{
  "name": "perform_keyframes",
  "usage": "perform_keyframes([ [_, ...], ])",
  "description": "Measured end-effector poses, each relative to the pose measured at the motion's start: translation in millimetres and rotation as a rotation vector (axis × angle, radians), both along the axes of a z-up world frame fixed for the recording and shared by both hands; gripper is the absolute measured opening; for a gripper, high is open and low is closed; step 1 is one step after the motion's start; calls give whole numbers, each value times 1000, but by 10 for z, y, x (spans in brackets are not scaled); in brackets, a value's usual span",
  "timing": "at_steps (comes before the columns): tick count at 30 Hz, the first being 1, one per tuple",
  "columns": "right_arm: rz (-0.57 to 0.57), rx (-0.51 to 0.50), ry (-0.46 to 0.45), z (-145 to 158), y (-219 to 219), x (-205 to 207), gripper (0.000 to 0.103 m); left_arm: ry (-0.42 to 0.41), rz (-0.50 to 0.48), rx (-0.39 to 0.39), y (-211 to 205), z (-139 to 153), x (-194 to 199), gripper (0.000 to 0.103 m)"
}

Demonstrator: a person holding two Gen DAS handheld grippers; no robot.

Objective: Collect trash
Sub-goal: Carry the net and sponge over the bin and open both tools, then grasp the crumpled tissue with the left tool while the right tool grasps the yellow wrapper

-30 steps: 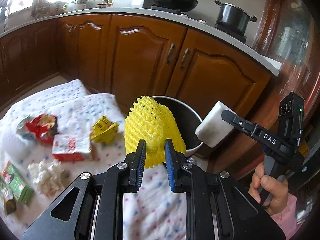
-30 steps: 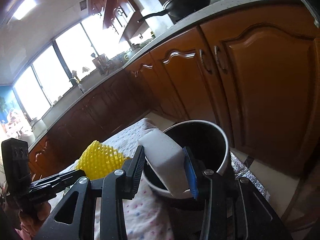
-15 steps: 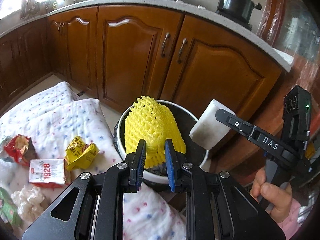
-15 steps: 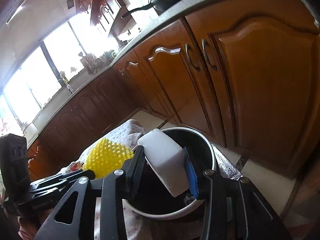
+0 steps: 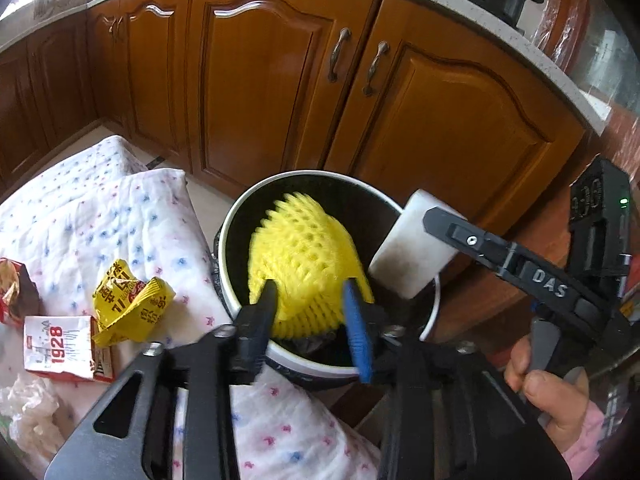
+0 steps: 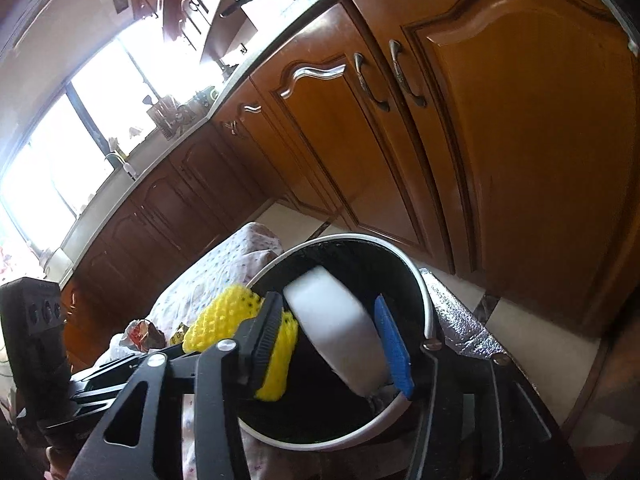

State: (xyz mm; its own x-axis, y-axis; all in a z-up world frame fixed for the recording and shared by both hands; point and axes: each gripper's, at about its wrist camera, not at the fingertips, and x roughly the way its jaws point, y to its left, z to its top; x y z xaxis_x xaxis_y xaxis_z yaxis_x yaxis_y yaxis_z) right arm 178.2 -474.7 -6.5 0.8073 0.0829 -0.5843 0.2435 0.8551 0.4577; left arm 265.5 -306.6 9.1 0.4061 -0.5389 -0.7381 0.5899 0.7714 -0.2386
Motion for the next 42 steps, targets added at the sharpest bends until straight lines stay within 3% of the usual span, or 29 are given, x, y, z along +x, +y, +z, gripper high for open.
perform_keyframes([
  [1,-4,-1,-3,5,1,-15,64,-2,2,-6,12,11,-10,50],
  [6,-14,4,-28,78,53,-129,64,-12,4,-24,109,42,-76,52],
  [11,-22,18,-70,154,182,-283,83,-24,43,-49,405,47,-234,56],
  [17,7,24,-98,189,490,-447,88,-57,137,-55,836,55,-437,64],
  [32,127,10,-90,102,1315,-490,89,-73,333,-62,1987,-83,-777,67],
  [42,210,-23,-44,51,1759,-351,89,-71,399,-73,2447,-106,-895,70],
])
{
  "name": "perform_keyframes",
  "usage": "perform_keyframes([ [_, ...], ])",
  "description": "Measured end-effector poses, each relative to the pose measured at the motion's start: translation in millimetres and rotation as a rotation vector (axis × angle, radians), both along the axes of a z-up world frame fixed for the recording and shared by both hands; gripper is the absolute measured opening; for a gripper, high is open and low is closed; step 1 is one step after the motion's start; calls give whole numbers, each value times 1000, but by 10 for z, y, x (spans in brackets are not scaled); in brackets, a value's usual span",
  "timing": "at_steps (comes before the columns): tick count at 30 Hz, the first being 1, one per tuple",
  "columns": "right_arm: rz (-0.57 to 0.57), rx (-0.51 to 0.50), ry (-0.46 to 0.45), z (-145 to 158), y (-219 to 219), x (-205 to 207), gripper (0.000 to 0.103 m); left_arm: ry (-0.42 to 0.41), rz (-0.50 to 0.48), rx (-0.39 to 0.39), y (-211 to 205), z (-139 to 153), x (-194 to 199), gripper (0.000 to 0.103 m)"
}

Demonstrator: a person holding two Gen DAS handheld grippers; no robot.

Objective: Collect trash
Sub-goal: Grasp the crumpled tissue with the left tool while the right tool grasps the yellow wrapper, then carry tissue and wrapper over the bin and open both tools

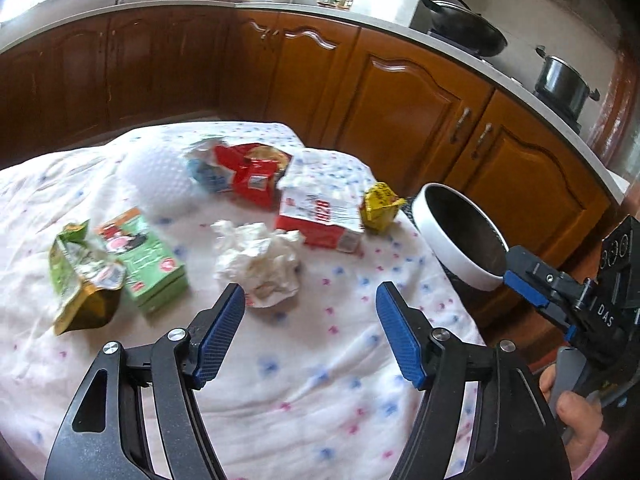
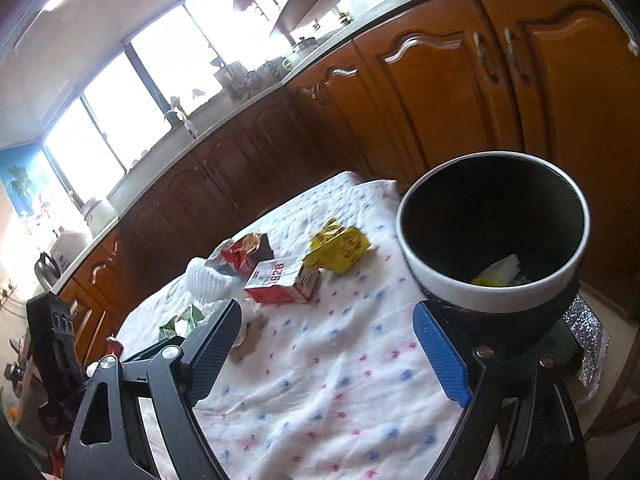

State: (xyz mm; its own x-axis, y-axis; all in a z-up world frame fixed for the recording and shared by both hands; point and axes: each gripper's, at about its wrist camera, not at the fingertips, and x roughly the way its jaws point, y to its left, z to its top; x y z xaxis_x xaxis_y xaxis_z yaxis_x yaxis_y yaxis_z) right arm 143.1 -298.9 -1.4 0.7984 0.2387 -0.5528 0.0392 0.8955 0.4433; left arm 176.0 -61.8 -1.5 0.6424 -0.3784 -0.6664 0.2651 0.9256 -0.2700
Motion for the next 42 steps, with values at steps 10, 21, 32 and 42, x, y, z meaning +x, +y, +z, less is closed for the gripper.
perform_keyframes([
  [10,42,-49,25,0,188,305,89,27,55,2,263,-36,160,71],
  [21,59,-119,61,-80,203,770,89,51,56,41,228,-92,370,71],
  [32,75,-149,174,-382,163,1339,52,97,37,128,31,-262,613,70],
  [42,86,-157,133,-363,149,1242,1,111,-11,144,-68,-334,653,21],
])
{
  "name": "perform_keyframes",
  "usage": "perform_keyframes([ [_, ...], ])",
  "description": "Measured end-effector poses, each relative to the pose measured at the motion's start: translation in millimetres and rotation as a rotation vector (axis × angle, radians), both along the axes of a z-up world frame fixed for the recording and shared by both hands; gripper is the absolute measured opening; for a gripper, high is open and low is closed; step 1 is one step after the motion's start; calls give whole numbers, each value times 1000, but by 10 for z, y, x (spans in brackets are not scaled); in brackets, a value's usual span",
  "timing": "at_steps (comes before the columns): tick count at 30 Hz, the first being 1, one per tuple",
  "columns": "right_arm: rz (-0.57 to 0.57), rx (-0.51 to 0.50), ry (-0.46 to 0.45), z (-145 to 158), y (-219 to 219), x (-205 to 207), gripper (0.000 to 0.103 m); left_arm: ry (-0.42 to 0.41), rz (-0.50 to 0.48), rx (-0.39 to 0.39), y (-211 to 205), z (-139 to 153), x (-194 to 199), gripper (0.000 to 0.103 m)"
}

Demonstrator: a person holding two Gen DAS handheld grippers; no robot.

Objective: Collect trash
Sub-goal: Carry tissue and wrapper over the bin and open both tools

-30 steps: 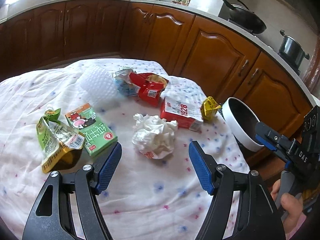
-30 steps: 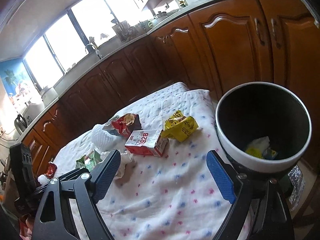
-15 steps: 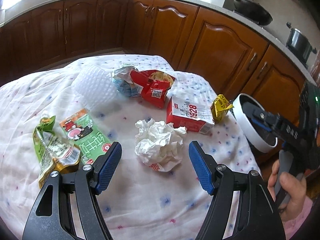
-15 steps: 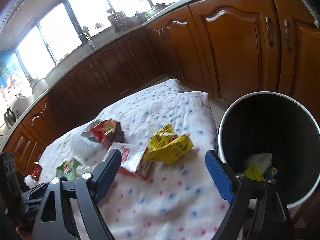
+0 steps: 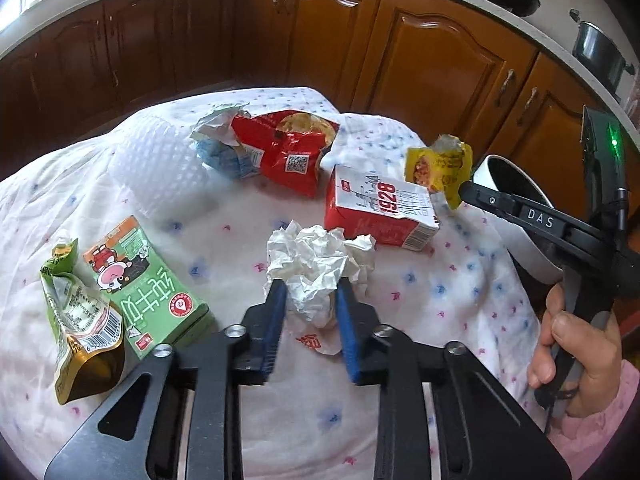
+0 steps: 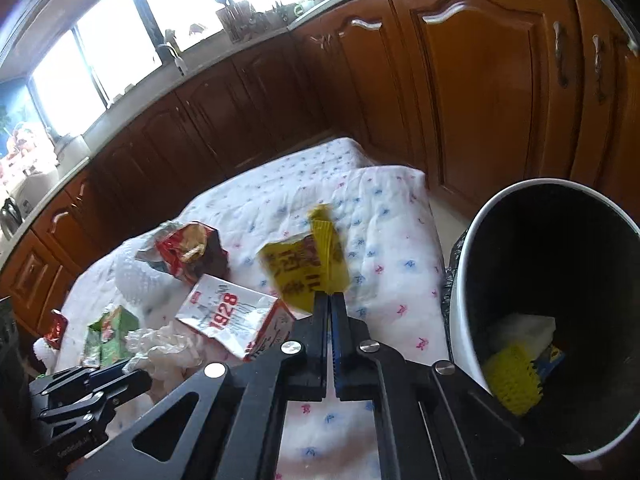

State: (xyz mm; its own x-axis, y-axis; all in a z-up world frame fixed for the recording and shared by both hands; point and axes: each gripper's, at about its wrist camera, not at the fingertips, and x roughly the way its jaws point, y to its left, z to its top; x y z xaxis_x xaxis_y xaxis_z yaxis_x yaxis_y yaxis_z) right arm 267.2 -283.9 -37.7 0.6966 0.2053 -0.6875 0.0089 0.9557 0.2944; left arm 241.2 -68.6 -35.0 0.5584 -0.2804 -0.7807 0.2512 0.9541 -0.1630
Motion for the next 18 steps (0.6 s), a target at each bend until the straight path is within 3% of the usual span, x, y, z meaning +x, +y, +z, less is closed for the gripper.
perform_keyframes([
  [11,-20,42,-79,283,-168,-531,1,-65,-28,-51,0,286,-183,16],
  [18,-69,45,-117,446,-414,-904,1,-99,-68,-74,-218,439,-235,16],
])
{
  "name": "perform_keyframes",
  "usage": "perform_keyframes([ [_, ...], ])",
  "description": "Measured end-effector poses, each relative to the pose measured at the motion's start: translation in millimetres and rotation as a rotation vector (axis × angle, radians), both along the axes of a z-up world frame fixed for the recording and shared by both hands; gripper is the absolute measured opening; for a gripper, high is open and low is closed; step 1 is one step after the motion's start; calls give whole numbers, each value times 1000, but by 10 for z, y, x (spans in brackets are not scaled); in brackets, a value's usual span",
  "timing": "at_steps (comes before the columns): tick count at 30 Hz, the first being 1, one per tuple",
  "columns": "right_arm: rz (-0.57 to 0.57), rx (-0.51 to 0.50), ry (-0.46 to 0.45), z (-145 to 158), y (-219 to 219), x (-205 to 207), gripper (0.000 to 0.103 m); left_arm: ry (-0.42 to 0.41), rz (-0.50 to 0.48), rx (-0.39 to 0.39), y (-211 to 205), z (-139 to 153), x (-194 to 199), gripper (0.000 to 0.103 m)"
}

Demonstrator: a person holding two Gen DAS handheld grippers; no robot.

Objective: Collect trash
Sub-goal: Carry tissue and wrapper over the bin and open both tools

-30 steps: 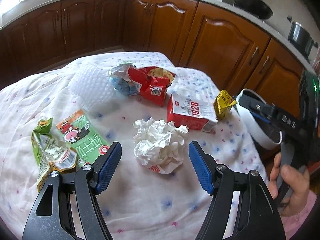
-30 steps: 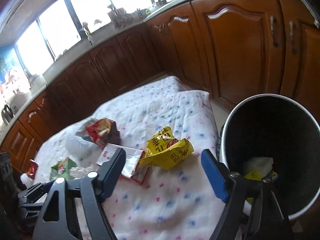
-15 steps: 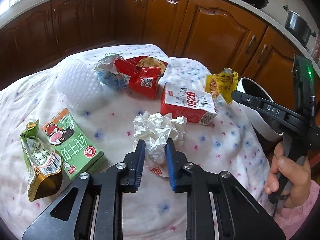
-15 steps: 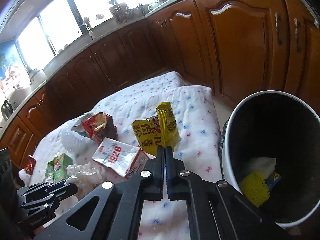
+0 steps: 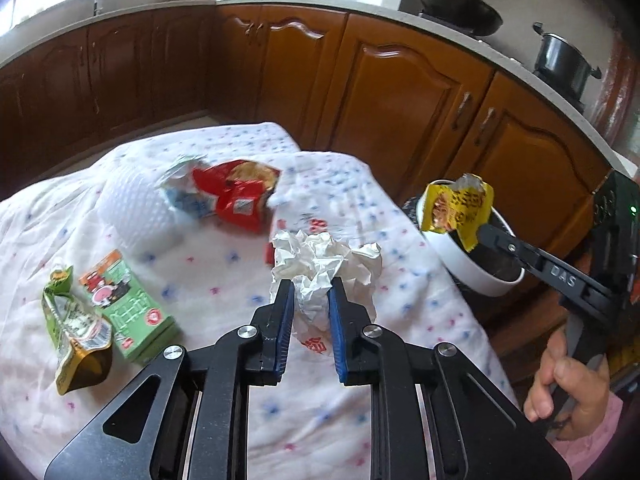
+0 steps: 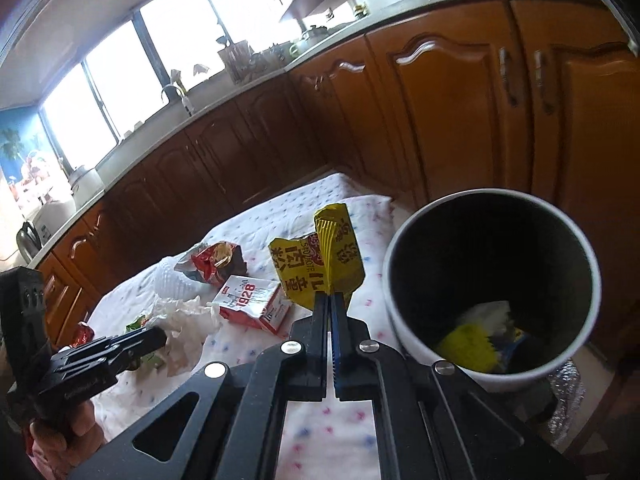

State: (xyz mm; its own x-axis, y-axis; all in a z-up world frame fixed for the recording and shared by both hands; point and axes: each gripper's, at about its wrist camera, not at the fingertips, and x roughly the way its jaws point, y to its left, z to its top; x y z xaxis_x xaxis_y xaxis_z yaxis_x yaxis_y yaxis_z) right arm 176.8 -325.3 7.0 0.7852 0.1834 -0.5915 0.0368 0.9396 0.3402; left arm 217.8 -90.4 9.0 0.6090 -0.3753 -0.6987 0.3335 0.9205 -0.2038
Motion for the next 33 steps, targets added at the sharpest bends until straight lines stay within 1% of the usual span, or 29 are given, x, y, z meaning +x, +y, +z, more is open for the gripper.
perform_keyframes([
  [6,-62,-3,-9,46,-281,-252,1,-17,-48,-11,-274,81,-46,16],
  [13,-118,-7,-4,29,-569,-383,1,-56,-116,-6,-722,212,-76,16],
  [18,-148,-4,3,3,-732,-389,1,-78,-156,-1,-1033,302,-54,16],
  [23,-166,-7,9,-7,-849,-388,1,-83,-194,2,-1329,362,41,16],
  [33,-185,-15,44,-29,-1108,-305,1,-50,-248,31,-1823,331,246,16],
])
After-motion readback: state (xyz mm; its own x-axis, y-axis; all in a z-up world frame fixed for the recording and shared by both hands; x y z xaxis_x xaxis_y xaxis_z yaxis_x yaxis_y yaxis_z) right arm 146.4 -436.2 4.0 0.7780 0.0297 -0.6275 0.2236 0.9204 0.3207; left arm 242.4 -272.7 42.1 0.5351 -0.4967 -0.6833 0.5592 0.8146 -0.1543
